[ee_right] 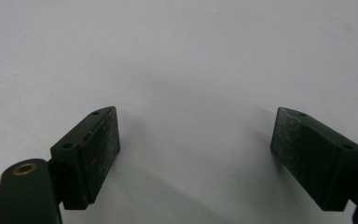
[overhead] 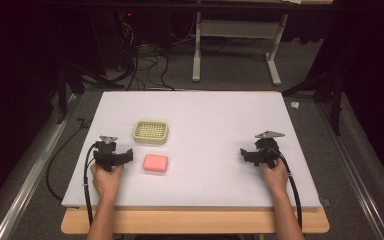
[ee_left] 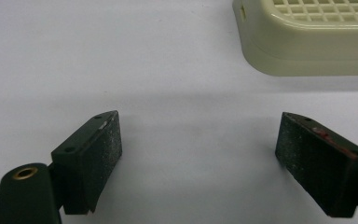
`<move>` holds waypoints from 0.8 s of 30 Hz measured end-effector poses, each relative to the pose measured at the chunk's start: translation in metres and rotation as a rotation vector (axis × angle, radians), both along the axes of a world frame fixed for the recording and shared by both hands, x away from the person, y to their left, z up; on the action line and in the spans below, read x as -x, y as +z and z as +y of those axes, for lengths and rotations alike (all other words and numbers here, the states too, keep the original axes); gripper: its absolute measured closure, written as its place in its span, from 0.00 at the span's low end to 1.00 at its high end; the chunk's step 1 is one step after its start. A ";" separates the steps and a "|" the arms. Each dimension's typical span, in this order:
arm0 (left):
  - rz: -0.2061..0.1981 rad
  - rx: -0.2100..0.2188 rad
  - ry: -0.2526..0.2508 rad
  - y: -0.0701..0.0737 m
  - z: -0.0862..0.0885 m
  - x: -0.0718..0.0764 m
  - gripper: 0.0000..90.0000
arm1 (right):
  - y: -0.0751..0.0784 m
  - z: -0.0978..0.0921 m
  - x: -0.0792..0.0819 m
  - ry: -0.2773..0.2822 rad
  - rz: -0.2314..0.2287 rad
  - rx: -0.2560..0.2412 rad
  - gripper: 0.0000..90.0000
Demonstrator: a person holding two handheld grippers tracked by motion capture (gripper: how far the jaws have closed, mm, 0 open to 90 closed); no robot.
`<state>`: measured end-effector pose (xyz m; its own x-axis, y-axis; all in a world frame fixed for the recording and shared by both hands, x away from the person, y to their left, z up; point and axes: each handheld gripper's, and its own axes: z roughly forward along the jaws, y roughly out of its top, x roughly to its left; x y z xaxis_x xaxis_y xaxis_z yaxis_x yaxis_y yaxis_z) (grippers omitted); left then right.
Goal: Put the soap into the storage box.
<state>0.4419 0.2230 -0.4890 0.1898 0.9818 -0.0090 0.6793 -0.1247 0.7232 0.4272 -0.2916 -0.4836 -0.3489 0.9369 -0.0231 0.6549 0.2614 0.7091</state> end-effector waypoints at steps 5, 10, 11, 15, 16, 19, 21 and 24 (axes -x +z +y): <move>0.006 -0.004 -0.004 0.000 0.000 0.000 0.17 | 0.000 0.000 0.000 0.000 0.000 0.000 0.18; 0.008 -0.003 -0.004 0.001 0.001 0.000 0.17 | 0.000 0.000 0.000 0.000 0.000 0.000 0.18; 0.008 -0.002 -0.003 0.001 0.001 0.000 0.17 | 0.000 0.000 0.000 0.000 0.000 -0.001 0.18; 0.010 -0.001 0.000 0.001 0.000 0.000 0.16 | 0.000 0.000 0.000 0.000 0.000 -0.001 0.18; 0.010 0.002 0.001 0.001 0.000 0.000 0.16 | 0.000 0.000 0.000 0.000 0.000 -0.001 0.18; 0.012 0.009 0.002 0.002 -0.001 0.000 0.14 | 0.000 0.000 0.000 0.000 0.000 -0.001 0.18; 0.007 0.014 -0.002 0.003 -0.001 0.001 0.14 | 0.000 0.000 0.000 0.000 0.000 -0.001 0.18; -0.005 0.031 -0.007 0.005 -0.002 0.001 0.14 | 0.000 0.000 0.000 0.000 0.000 -0.001 0.18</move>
